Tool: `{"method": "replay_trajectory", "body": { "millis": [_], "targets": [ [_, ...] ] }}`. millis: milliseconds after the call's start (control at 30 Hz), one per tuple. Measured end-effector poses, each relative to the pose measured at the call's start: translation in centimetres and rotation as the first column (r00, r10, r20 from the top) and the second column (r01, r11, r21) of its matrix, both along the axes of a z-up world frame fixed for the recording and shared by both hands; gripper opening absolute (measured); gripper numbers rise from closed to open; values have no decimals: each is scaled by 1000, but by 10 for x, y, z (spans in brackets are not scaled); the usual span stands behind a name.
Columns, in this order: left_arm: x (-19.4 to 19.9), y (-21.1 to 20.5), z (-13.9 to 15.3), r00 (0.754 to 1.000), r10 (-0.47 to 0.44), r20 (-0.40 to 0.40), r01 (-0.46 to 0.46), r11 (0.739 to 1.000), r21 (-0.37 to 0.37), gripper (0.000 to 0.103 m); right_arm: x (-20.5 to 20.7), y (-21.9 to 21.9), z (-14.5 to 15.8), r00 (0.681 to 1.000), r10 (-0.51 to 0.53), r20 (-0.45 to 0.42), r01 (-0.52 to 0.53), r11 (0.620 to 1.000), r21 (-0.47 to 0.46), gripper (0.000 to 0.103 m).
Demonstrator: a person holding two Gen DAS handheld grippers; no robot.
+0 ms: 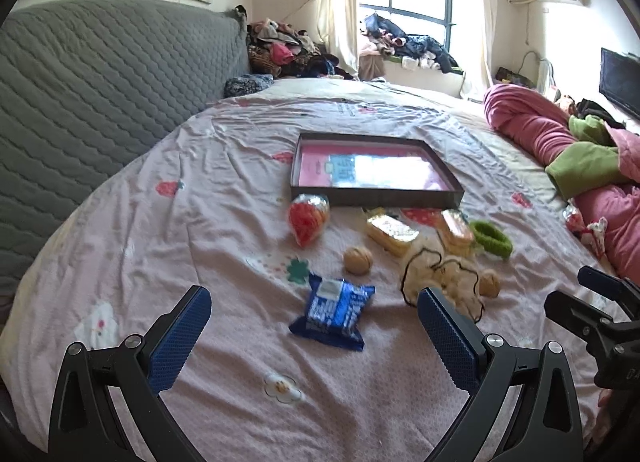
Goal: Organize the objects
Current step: 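Move both tools toward the blue snack packet and cream scrunchie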
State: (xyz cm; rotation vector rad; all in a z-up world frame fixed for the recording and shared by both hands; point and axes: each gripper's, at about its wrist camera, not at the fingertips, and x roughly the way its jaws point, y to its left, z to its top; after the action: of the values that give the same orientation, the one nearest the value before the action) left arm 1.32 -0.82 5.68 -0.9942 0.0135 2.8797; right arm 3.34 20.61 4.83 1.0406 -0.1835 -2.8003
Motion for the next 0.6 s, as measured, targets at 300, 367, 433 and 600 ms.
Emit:
{"method": "replay_trajectory", "body": {
  "millis": [300, 367, 433, 600],
  "targets": [
    [-21, -20, 37, 1000, -5, -11, 4, 999, -51, 103, -6, -13, 33, 999, 41, -33, -41, 999, 9, 103],
    [-27, -21, 40, 1000, -3, -3, 3, 998, -67, 103, -9, -19, 38, 998, 50, -38, -50, 999, 4, 103],
    [-30, -21, 40, 1000, -2, -1, 2, 998, -62, 103, -11, -26, 40, 997, 61, -41, -61, 998, 12, 103],
    [-47, -17, 29, 999, 17, 28, -15, 998, -66, 103, -17, -45, 37, 995, 98, -33, -96, 994, 57, 103]
  ]
}}
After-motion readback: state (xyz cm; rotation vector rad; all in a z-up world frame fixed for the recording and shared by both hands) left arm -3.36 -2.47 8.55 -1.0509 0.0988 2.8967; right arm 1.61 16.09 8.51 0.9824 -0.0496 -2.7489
